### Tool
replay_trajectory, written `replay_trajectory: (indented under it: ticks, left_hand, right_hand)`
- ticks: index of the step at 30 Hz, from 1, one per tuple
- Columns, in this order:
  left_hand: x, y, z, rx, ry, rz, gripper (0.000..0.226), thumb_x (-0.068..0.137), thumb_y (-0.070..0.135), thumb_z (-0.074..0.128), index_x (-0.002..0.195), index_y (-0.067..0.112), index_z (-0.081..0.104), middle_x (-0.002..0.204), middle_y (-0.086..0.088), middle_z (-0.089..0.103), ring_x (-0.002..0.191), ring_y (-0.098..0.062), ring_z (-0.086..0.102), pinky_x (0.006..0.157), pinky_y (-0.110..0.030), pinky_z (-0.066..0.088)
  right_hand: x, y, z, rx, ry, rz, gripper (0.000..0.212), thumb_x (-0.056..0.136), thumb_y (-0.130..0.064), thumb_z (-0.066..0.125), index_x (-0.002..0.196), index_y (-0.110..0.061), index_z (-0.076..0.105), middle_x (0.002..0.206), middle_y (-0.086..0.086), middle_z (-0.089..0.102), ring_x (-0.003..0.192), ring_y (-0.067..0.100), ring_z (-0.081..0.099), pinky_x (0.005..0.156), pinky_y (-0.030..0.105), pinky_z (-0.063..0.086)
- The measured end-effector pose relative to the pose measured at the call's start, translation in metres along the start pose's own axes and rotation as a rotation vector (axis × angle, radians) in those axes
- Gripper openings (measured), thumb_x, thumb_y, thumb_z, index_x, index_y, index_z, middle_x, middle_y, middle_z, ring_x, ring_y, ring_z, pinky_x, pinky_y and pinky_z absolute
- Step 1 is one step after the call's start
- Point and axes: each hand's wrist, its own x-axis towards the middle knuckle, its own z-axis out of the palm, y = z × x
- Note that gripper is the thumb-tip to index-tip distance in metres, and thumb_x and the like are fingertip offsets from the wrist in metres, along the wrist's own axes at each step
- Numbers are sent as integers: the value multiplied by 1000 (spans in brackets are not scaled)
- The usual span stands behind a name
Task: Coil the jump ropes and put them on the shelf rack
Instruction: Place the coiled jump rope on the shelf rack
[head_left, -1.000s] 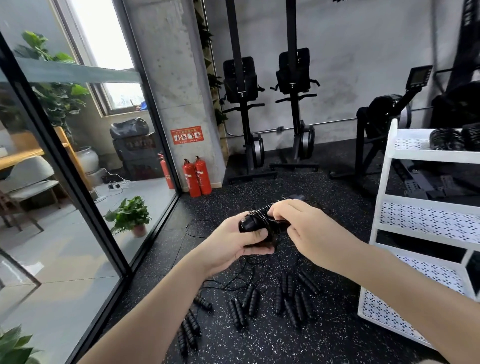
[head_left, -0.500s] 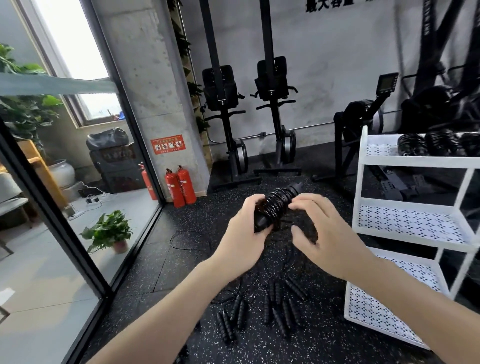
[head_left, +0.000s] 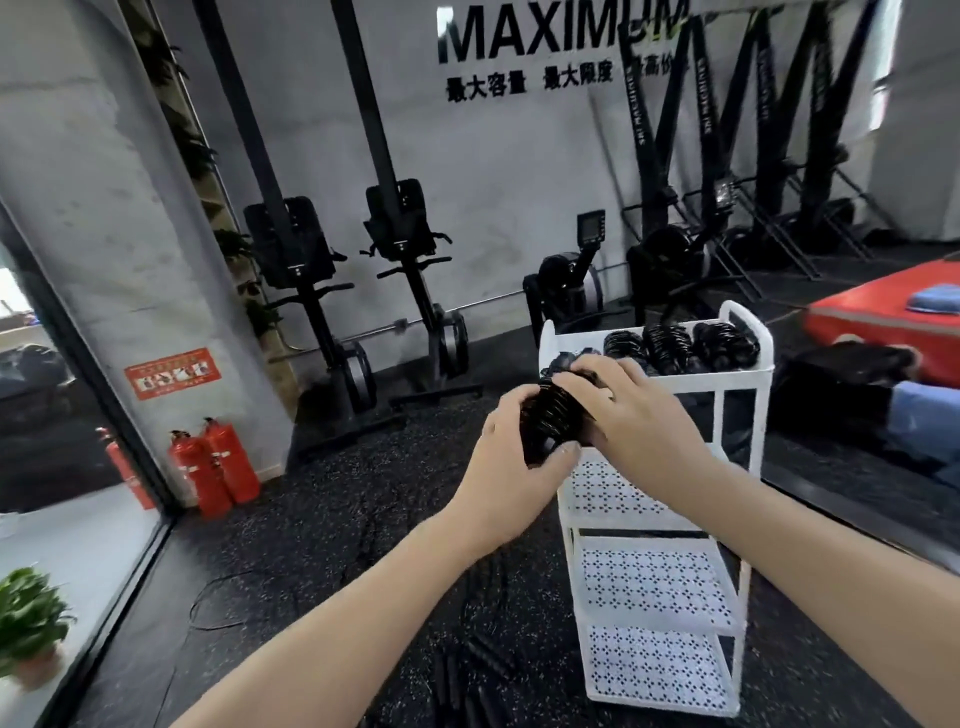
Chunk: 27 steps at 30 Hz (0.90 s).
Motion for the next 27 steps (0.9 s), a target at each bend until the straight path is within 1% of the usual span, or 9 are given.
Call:
replay_trajectory:
  ticks: [3, 7, 9, 11, 14, 16, 19, 22, 27]
  left_hand:
    - [50, 12, 22, -14, 9, -15, 60, 91, 33, 74, 141, 35, 40, 118, 14, 63, 104, -3, 61, 73, -3, 41]
    - [111, 14, 58, 1, 30, 5, 63, 89, 34, 78, 140, 25, 41, 115, 8, 61, 96, -2, 59, 72, -6, 44]
    - [140, 5, 75, 54, 74, 3, 62, 88, 37, 78, 136, 23, 42, 116, 1, 62, 101, -14, 62, 81, -24, 54]
    - [166, -5, 87, 147, 110, 1, 59, 88, 41, 76, 133, 24, 41, 113, -3, 62, 99, -22, 63, 83, -43, 57]
    - [195, -22, 99, 272, 106, -20, 61, 92, 37, 71, 140, 18, 39, 116, -10, 58, 96, -27, 65, 86, -46, 57]
    - [209, -32, 107, 413, 75, -34, 63, 95, 34, 67, 143, 12, 34, 117, -14, 61, 99, -29, 65, 94, -43, 54]
    - [222, -38, 116, 583, -33, -116, 63, 98, 22, 61, 147, 8, 24, 125, -20, 59, 108, -31, 63, 88, -36, 50]
    - [229, -42, 123, 619, -60, -178, 67, 96, 17, 61, 149, 8, 20, 131, -23, 49, 116, -33, 57, 87, -36, 46]
    - [231, -60, 126, 539, -79, -240, 67, 96, 21, 60, 150, 11, 21, 134, -25, 45, 120, -39, 52, 98, -44, 46]
  right_hand:
    - [10, 42, 5, 115, -38, 105, 61, 79, 5, 72, 134, -13, 51, 123, 11, 48, 97, 29, 56, 65, 45, 57]
    - [28, 96, 24, 245, -100, 223, 61, 80, 15, 64, 137, -4, 54, 133, 18, 47, 106, 33, 60, 88, 32, 51]
    - [39, 115, 35, 312, -156, 312, 62, 86, 14, 55, 144, -6, 49, 143, 15, 44, 120, 31, 55, 101, 30, 44]
    - [51, 128, 47, 382, -175, 384, 61, 88, 13, 48, 144, -8, 50, 147, 12, 48, 129, 29, 52, 112, 38, 41]
    - [69, 141, 62, 395, -248, 428, 56, 92, 10, 41, 143, -11, 54, 148, 10, 52, 136, 27, 48, 118, 40, 35]
    - [75, 146, 71, 372, -324, 443, 52, 97, 4, 39, 143, -13, 54, 145, 9, 55, 128, 26, 54, 110, 36, 42]
    - [79, 153, 88, 370, -387, 455, 39, 103, -9, 40, 136, -15, 60, 121, 7, 70, 91, 20, 64, 81, 31, 50]
    - [80, 158, 105, 340, -411, 424, 32, 107, -22, 41, 133, -15, 59, 107, 8, 74, 88, 23, 66, 83, 40, 52]
    - [75, 156, 121, 318, -481, 387, 33, 107, -26, 39, 133, -16, 57, 109, 6, 71, 98, 27, 65, 89, 45, 50]
